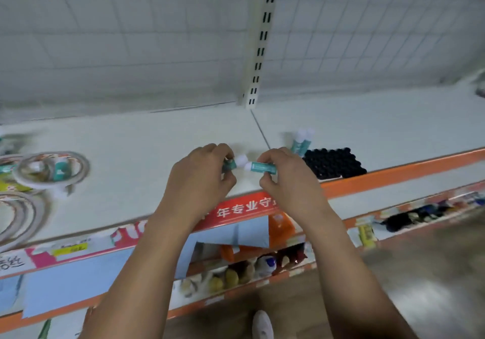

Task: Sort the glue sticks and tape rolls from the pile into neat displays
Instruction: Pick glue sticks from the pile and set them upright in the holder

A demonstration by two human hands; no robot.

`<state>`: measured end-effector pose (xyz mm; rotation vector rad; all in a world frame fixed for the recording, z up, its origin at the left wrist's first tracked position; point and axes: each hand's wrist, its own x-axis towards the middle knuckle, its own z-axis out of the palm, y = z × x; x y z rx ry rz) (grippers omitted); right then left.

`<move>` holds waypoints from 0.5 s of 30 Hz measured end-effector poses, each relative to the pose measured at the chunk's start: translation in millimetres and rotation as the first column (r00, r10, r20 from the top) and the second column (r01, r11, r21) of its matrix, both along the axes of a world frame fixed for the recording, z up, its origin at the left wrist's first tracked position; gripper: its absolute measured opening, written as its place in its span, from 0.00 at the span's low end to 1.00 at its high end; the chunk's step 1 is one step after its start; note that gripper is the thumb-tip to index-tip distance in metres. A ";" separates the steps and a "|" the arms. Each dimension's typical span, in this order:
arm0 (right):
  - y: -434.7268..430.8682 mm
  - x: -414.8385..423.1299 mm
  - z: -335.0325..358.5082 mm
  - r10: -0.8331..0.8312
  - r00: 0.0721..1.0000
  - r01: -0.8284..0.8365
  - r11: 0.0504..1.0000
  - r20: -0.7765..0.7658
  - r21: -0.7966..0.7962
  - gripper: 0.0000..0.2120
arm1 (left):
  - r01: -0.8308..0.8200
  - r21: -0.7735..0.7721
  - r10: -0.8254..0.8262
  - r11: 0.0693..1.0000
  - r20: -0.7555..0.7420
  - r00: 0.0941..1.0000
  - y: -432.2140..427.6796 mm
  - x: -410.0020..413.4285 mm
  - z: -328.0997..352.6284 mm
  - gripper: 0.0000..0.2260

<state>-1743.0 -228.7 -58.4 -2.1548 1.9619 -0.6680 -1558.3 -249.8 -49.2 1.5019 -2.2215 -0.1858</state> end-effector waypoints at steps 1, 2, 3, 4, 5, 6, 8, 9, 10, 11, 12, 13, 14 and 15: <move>-0.7 -16.8 0.1 -0.013 1.000 0.013 1.000 -0.003 -0.005 0.13 | 0.011 0.006 -0.011 1.000 -0.004 1.000 -1.4 -15.6 -0.2 0.12; -1.8 -33.2 0.2 -0.028 1.000 0.028 1.000 -0.003 -0.009 0.13 | 0.021 0.014 -0.021 1.000 -0.007 1.000 -2.2 -30.7 -0.7 0.12; -3.3 -49.2 -0.1 -0.043 0.999 0.043 0.999 -0.002 -0.013 0.13 | 0.031 0.024 -0.031 0.999 -0.008 1.000 -3.2 -45.6 -1.4 0.12; -4.8 -64.2 -0.9 -0.056 0.998 0.055 0.998 -0.003 -0.015 0.14 | 0.039 0.036 -0.039 0.999 -0.004 0.999 -3.9 -59.0 -2.7 0.13; -6.7 -77.8 -2.1 -0.063 0.998 0.063 0.998 -0.007 -0.013 0.14 | 0.046 0.049 -0.046 0.998 0.003 0.999 -5.0 -71.2 -4.3 0.13; -8.5 -89.6 -3.6 -0.065 0.998 0.064 0.998 -0.011 -0.010 0.14 | 0.049 0.060 -0.050 0.997 0.009 0.999 -6.2 -81.5 -5.9 0.14; -13.1 -107.8 -7.2 -0.048 0.999 0.048 0.999 -0.003 -0.005 0.14 | 0.050 0.072 -0.051 0.996 0.012 0.999 -8.1 -98.2 -8.8 0.14; -15.5 -114.3 -8.5 -0.034 0.999 0.034 0.999 0.004 -0.007 0.14 | 0.049 0.074 -0.050 0.996 0.015 0.999 -8.6 -105.1 -10.1 0.14; -18.1 -119.2 -9.4 -0.018 1.000 0.018 1.000 0.005 -0.010 0.14 | 0.046 0.076 -0.047 0.996 0.021 0.999 -8.9 -111.2 -11.1 0.14; -20.8 -123.4 -9.9 -0.004 1.000 0.004 1.000 0.007 -0.011 0.14 | 0.037 0.083 -0.040 0.996 0.030 0.999 -9.0 -116.5 -12.0 0.14; -23.0 -126.4 -10.2 0.007 1.000 -0.007 1.000 0.011 -0.007 0.14 | 0.026 0.096 -0.030 0.995 0.039 0.999 -8.7 -120.3 -12.9 0.14; -24.7 -128.9 -10.4 0.016 1.000 -0.016 1.000 0.020 -0.001 0.14 | 0.015 0.112 -0.021 0.994 0.046 0.999 -8.4 -123.3 -14.2 0.15; -25.8 -131.1 -10.4 0.026 0.999 -0.026 1.000 0.029 0.001 0.14 | 0.007 0.129 -0.014 0.992 0.052 0.999 -7.9 -125.0 -15.5 0.15; -26.9 -133.0 -10.7 0.038 0.999 -0.038 0.999 0.037 -0.001 0.14 | 0.001 0.144 -0.009 0.990 0.054 0.999 -7.7 -126.4 -16.7 0.15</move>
